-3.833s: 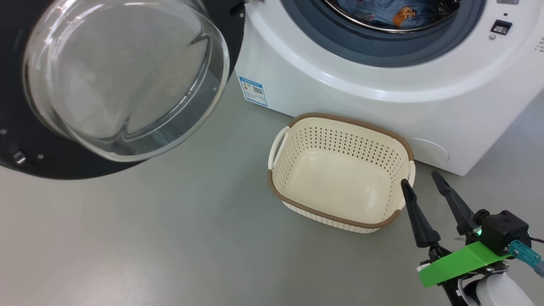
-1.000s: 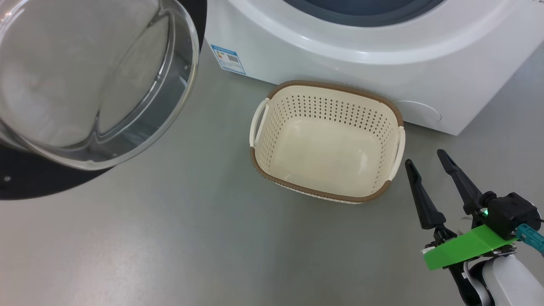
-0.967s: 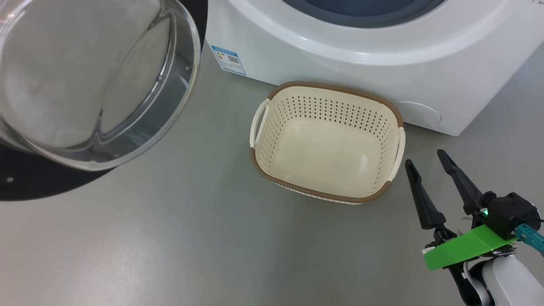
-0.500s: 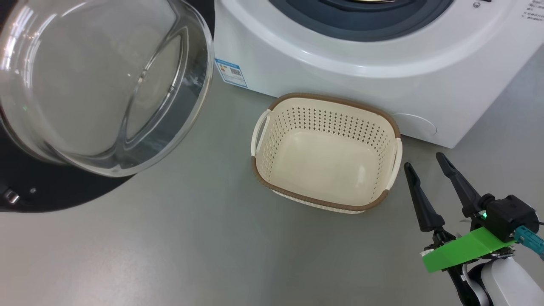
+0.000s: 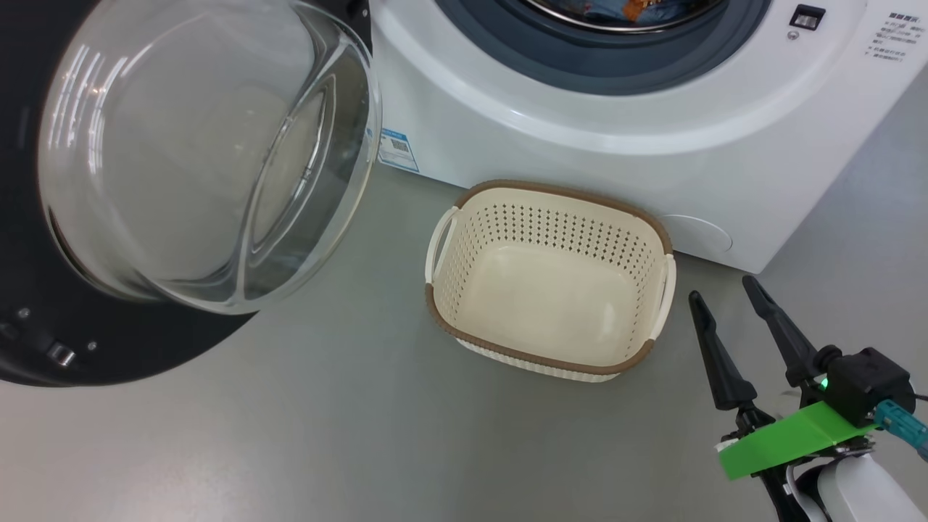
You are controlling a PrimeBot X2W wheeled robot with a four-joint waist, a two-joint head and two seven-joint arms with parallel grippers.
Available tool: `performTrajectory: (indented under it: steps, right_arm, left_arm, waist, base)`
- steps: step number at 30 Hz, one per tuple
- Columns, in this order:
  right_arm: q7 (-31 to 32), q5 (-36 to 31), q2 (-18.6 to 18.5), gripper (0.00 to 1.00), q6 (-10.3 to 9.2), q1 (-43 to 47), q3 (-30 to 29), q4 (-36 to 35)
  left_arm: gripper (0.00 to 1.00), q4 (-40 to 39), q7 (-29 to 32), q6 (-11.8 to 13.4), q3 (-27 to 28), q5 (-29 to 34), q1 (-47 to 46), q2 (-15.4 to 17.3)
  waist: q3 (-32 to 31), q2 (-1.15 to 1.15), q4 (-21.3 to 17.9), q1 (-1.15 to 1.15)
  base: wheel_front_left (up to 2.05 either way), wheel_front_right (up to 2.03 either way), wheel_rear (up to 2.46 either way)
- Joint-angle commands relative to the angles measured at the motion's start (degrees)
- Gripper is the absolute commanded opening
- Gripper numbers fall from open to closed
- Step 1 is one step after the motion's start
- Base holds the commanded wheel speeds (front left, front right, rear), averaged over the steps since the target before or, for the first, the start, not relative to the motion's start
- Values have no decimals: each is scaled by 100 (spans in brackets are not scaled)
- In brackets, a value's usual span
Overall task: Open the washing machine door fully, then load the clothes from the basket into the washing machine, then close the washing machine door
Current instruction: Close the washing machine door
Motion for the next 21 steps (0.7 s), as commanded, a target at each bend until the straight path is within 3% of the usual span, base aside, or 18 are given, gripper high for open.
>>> performTrajectory:
  steps: [1, 21]
  right_arm:
    - [-46, 10, -15, 100, 25, 80, 75, -138]
    - [-46, 8, 14, 100, 25, 331, -248, -185]
  left_arm:
    - [0, -199, 103, -40, 135, -80, 45, 314]
    - [0, -1565, 894, -40, 43, -256, 589, 61]
  waist:
    - [-42, 0, -16, 0]
    - [-421, 0, -140, 0]
  base:
    - [0, 0, 0]
    - [0, 0, 0]
